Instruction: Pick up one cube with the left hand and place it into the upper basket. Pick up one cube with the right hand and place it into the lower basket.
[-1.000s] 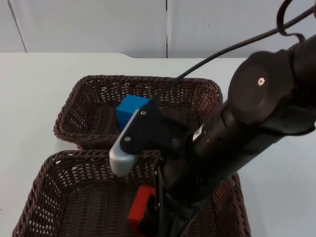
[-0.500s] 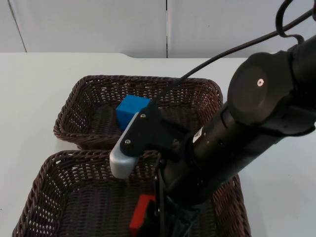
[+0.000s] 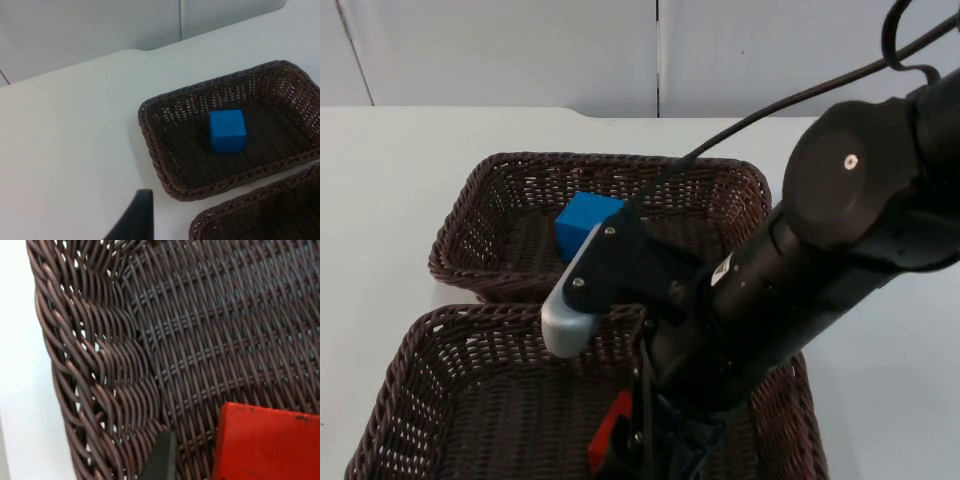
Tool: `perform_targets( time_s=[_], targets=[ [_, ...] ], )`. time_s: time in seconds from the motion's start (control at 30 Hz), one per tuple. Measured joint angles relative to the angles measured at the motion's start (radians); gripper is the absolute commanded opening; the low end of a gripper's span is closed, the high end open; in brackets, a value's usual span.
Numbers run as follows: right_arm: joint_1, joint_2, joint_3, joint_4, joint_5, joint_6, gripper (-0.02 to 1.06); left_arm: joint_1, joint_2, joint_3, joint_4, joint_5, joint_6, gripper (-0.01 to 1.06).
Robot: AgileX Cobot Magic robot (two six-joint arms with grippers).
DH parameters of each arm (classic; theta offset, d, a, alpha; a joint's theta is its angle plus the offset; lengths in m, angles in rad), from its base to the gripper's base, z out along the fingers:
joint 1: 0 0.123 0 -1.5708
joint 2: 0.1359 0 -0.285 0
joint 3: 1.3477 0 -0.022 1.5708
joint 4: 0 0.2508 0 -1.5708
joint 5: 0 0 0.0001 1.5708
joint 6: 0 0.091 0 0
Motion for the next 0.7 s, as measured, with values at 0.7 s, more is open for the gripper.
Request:
perform_targets(
  time_s=[0.7],
  targets=[
    [0.0, -0.471, 0.0, 0.002, 0.076, 0.049, 0.77, 0.0, 0.0, 0.0, 0.0, 0.0, 0.0, 1.05]
  ],
)
